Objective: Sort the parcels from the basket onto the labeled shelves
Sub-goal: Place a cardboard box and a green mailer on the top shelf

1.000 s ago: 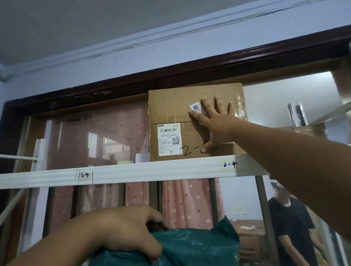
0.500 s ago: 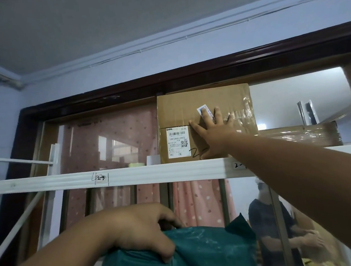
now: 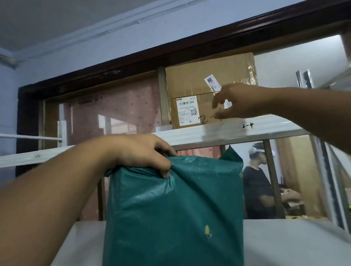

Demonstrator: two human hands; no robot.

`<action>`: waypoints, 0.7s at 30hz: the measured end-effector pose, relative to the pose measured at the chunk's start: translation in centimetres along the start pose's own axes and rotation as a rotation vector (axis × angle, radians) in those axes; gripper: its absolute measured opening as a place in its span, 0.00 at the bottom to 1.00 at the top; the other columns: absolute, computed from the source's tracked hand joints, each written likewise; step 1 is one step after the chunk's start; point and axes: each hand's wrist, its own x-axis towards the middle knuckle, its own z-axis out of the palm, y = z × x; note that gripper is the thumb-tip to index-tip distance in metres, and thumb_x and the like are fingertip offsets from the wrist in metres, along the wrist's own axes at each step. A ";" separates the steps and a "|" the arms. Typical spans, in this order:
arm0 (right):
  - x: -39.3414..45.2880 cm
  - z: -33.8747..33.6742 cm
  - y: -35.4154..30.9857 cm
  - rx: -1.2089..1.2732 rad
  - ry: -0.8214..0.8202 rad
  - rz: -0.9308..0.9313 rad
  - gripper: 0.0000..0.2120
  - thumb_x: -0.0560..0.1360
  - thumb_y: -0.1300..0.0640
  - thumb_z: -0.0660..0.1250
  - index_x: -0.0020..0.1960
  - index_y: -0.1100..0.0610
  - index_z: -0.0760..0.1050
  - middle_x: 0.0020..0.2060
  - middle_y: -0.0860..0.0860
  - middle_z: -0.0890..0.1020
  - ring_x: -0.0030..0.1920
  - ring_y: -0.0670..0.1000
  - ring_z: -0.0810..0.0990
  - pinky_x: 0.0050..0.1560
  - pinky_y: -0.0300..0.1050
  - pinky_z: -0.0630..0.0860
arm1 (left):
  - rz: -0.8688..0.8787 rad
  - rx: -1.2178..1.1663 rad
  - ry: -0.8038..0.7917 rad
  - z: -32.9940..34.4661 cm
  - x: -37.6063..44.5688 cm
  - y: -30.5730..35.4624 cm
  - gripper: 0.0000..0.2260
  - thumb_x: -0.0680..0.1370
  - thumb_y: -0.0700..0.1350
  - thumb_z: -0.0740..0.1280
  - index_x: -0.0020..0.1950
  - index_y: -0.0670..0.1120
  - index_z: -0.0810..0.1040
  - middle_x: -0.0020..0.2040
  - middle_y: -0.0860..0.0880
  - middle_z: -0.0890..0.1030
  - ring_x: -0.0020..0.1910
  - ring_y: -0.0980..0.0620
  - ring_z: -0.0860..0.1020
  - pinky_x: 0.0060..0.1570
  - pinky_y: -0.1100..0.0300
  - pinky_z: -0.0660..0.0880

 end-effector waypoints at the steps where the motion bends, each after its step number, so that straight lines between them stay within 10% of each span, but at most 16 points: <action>1: -1.1 -0.4 -0.7 0.014 -0.001 0.005 0.18 0.77 0.41 0.71 0.61 0.51 0.82 0.57 0.52 0.82 0.55 0.53 0.80 0.57 0.54 0.79 | 0.011 0.002 0.006 -0.5 -0.4 -0.1 0.23 0.67 0.47 0.76 0.62 0.55 0.85 0.57 0.56 0.87 0.56 0.54 0.85 0.63 0.52 0.81; 12: -12.9 -2.3 -12.3 0.264 0.066 0.157 0.30 0.70 0.29 0.66 0.68 0.41 0.72 0.52 0.40 0.77 0.51 0.43 0.80 0.50 0.45 0.81 | 0.029 0.054 0.086 -6.2 -4.5 0.7 0.23 0.71 0.49 0.77 0.66 0.49 0.82 0.65 0.51 0.82 0.62 0.50 0.81 0.65 0.53 0.78; 16: -15.9 -4.3 -19.3 0.403 0.283 0.191 0.30 0.67 0.24 0.63 0.64 0.36 0.70 0.51 0.34 0.75 0.52 0.38 0.77 0.50 0.46 0.79 | -0.050 0.224 0.035 -8.9 -5.2 3.1 0.34 0.58 0.62 0.77 0.59 0.47 0.84 0.58 0.49 0.86 0.55 0.48 0.85 0.59 0.51 0.82; 21: -17.6 -6.2 -28.9 0.630 0.161 0.226 0.42 0.60 0.17 0.59 0.70 0.30 0.59 0.61 0.35 0.76 0.59 0.38 0.77 0.61 0.51 0.78 | -0.184 0.221 -0.119 -10.2 -6.9 5.7 0.17 0.76 0.54 0.70 0.53 0.41 0.86 0.47 0.43 0.88 0.42 0.45 0.87 0.48 0.54 0.84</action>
